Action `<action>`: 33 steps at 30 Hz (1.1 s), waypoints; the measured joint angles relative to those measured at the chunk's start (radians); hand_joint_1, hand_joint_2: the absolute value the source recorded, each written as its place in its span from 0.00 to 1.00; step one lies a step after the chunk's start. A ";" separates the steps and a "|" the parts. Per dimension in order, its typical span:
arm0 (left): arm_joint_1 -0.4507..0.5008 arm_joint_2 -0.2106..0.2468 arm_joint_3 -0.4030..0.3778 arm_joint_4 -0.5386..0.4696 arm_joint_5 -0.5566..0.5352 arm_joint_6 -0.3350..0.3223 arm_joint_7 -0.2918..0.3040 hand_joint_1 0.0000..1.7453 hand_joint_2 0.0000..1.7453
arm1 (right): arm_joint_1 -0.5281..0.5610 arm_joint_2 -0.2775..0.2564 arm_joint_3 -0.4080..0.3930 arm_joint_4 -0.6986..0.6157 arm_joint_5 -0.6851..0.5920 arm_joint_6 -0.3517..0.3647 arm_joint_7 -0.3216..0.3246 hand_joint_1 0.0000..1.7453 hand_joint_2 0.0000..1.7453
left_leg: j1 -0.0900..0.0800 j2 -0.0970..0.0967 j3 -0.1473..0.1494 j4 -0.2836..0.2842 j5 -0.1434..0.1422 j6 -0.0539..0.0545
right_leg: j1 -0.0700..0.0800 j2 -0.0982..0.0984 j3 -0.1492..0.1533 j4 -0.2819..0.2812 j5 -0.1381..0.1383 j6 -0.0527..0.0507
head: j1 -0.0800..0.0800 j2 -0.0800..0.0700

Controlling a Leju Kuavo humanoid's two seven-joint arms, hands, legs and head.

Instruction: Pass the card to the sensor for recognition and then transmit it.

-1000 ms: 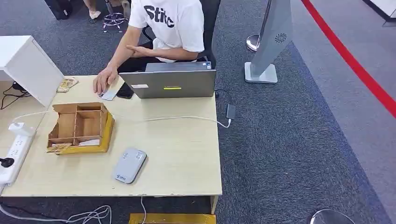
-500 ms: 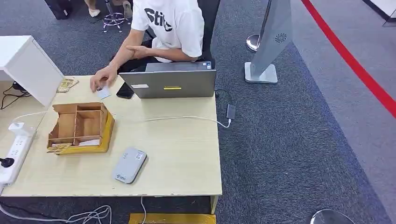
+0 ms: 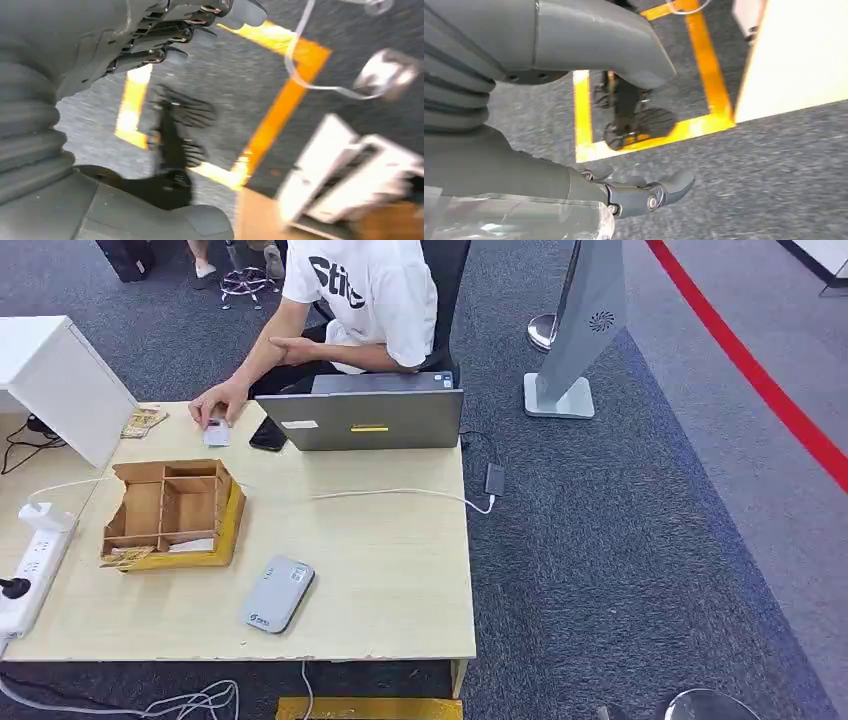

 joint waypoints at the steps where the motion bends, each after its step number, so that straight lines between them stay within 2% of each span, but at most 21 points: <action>1: -0.004 -0.002 0.019 0.000 0.003 -0.008 -0.015 0.00 1.00 | -0.004 0.002 -0.011 0.001 0.008 -0.001 -0.011 0.00 0.00 | 0.000 0.000 0.000 0.000 0.000 0.000 | 0.000 0.000 0.000 0.000 0.000 0.000 | 0.000 0.000; 2: -0.010 -0.003 0.042 0.000 0.006 -0.016 -0.034 0.00 1.00 | -0.011 0.008 -0.025 0.003 0.018 -0.003 -0.024 0.00 1.00 | 0.000 0.000 0.000 0.000 0.000 0.000 | 0.000 0.000 0.000 0.000 0.000 0.000 | 0.000 0.000; 7: -0.028 -0.026 0.149 -0.024 0.015 -0.060 -0.119 0.00 1.00 | -0.036 0.026 -0.093 0.014 0.062 -0.021 -0.089 0.00 1.00 | 0.000 0.000 0.000 0.000 0.000 0.000 | 0.000 0.000 0.000 0.000 0.000 -0.001 | 0.000 0.000; 12: -0.020 -0.055 0.162 -0.139 0.032 -0.048 -0.165 0.00 1.00 | -0.049 0.039 -0.123 0.018 0.102 -0.060 -0.136 0.00 1.00 | 0.000 0.000 0.000 0.000 0.000 0.000 | 0.000 0.000 0.000 0.000 0.001 -0.001 | 0.000 0.000; 22: 0.008 -0.113 0.155 -0.450 -0.005 0.056 -0.251 0.00 1.00 | -0.075 0.062 -0.154 0.025 0.186 -0.161 -0.213 0.00 1.00 | 0.000 0.000 0.000 0.000 0.001 -0.001 | 0.000 0.000 0.000 0.000 0.001 -0.001 | 0.000 0.000; 33: 0.065 -0.129 0.009 -0.754 -0.135 0.254 -0.305 0.00 1.00 | -0.095 0.079 -0.170 0.032 0.246 -0.224 -0.261 0.00 1.00 | 0.000 0.000 0.000 0.000 0.001 0.000 | 0.000 -0.001 0.000 0.000 0.001 0.000 | 0.000 0.000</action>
